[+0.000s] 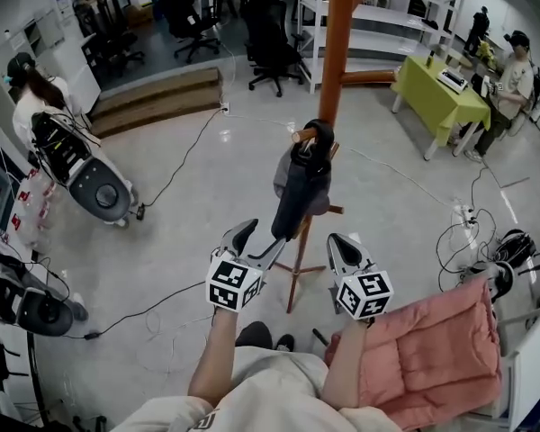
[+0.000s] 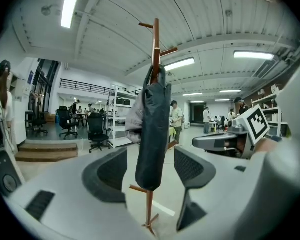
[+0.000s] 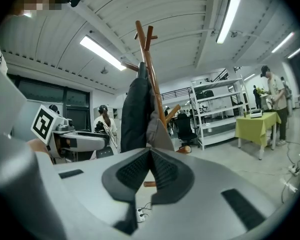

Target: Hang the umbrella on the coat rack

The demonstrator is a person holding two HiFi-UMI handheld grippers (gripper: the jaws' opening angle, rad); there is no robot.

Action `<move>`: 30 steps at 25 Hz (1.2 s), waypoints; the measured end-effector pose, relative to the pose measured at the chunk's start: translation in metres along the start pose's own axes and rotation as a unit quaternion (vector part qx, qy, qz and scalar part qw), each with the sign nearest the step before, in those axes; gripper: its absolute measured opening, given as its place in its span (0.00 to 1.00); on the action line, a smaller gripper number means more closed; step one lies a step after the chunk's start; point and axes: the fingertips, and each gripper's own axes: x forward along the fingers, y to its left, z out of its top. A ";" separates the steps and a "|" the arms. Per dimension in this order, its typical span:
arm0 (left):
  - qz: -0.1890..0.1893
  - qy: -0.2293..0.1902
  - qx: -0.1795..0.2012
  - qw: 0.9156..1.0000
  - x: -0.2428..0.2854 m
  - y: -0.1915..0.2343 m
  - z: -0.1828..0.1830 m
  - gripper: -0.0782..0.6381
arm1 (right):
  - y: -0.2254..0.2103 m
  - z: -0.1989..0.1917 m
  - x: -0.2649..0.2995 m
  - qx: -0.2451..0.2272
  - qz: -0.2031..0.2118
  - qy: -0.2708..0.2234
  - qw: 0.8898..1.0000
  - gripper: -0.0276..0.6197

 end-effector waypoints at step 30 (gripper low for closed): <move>-0.045 -0.026 -0.014 0.999 -0.076 -0.005 0.004 0.49 | 0.089 -0.019 -0.037 0.012 -0.073 0.005 0.997 0.05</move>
